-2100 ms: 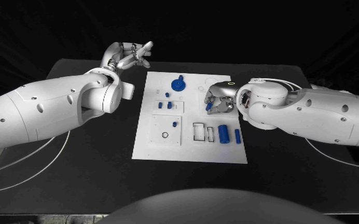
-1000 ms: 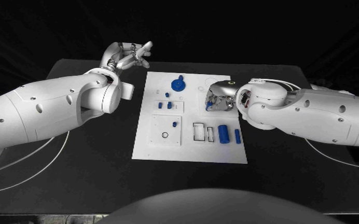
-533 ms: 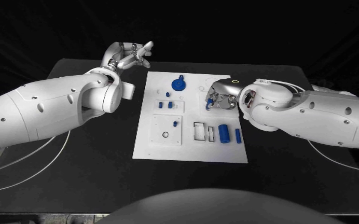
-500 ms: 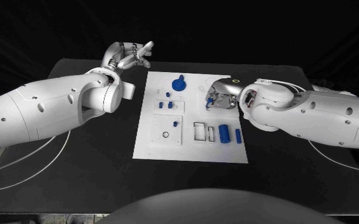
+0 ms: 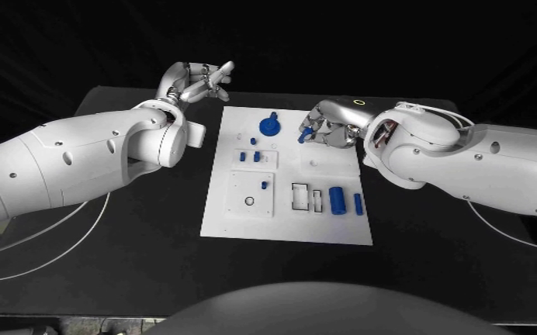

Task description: Assemble the parts on the task board

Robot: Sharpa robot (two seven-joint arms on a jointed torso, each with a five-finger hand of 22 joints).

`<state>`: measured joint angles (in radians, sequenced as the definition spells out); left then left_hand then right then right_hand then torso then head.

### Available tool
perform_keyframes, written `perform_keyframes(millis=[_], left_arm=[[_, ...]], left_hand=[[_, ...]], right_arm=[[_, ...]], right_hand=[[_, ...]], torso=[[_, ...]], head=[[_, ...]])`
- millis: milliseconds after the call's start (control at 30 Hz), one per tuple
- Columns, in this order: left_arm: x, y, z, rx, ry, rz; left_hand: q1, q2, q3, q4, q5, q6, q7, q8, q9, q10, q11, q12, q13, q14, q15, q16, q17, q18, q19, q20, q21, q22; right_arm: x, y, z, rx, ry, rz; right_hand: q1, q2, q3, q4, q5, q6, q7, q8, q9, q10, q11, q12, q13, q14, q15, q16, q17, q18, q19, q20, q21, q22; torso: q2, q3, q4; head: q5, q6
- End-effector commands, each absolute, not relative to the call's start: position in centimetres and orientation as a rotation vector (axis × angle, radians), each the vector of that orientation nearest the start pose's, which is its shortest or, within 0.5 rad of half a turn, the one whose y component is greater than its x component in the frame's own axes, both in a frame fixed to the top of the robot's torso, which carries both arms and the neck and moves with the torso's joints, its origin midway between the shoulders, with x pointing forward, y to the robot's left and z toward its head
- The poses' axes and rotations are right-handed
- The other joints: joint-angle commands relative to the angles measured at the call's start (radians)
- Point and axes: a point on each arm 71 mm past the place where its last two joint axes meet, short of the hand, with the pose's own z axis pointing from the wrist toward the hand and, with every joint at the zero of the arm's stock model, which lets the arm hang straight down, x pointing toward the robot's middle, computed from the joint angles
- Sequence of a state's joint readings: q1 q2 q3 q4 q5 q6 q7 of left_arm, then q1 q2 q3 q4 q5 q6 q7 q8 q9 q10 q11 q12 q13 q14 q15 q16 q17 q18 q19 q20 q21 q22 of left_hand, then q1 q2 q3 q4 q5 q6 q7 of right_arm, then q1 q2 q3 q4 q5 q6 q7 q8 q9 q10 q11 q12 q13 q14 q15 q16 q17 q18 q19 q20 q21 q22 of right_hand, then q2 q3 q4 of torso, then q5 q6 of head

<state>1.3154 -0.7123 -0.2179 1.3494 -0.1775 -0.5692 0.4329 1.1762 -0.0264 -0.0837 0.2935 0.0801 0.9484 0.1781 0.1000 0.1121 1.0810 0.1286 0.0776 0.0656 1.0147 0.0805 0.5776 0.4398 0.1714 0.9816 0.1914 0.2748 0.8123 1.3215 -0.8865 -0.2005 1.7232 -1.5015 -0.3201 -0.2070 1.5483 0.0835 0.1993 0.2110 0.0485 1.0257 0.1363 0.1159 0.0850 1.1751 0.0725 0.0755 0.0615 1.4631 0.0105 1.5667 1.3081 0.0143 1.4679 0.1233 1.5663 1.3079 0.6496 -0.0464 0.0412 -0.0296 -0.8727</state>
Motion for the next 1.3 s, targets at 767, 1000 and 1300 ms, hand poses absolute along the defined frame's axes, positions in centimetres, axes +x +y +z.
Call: perform_keyframes(millis=[767, 1000, 1300], left_arm=[[52.2, 20.3, -18.4, -0.826, 1.364, -1.227], [52.1, 20.3, -18.3, -0.826, 1.364, -1.228], [52.1, 20.3, -18.3, -0.827, 1.365, -1.229]], left_hand=[[0.002, 0.011, -0.003, -0.001, 0.004, -0.004, 0.001, -0.004, 0.001, -0.006, 0.001, 0.002, -0.001, 0.005, -0.002, -0.003, -0.001, 0.011, 0.006, -0.002, -0.005, -0.001], [0.002, 0.011, -0.003, -0.001, 0.004, -0.004, 0.001, -0.004, 0.001, -0.006, 0.001, 0.002, -0.001, 0.005, -0.002, -0.003, -0.001, 0.011, 0.006, -0.002, -0.005, -0.001], [0.002, 0.011, -0.003, -0.001, 0.004, -0.004, 0.001, -0.004, 0.001, -0.006, 0.001, 0.002, -0.001, 0.005, -0.002, -0.003, -0.001, 0.011, 0.006, -0.002, -0.005, -0.001]], right_arm=[[41.4, -8.4, -21.0, -0.559, 1.809, 0.896], [41.0, -7.5, -21.8, -0.631, 1.800, 0.886], [40.6, -6.4, -22.1, -0.722, 1.761, 0.871]], right_hand=[[0.016, -0.002, 0.018, 0.003, 0.004, 0.034, -0.009, -0.005, 0.005, -0.006, 0.011, -0.015, -0.002, 0.108, 0.011, 0.004, 0.263, -0.014, 0.103, 0.003, 0.004, 0.263], [0.018, -0.002, 0.021, 0.004, 0.004, 0.033, -0.008, -0.007, 0.005, -0.011, 0.013, -0.016, -0.002, 0.108, 0.013, 0.004, 0.263, -0.014, 0.103, 0.004, 0.004, 0.263], [0.019, -0.002, 0.024, 0.004, 0.004, 0.031, -0.008, -0.010, 0.004, -0.016, 0.013, -0.016, -0.002, 0.108, 0.012, 0.004, 0.263, -0.014, 0.103, 0.005, 0.004, 0.263]], torso=[[0.000, -0.0014, 0.0015], [0.000, -0.0007, 0.0019], [-0.001, -0.0014, 0.0011]], head=[[0.052, 0.000], [0.053, 0.000], [0.050, 0.000]])
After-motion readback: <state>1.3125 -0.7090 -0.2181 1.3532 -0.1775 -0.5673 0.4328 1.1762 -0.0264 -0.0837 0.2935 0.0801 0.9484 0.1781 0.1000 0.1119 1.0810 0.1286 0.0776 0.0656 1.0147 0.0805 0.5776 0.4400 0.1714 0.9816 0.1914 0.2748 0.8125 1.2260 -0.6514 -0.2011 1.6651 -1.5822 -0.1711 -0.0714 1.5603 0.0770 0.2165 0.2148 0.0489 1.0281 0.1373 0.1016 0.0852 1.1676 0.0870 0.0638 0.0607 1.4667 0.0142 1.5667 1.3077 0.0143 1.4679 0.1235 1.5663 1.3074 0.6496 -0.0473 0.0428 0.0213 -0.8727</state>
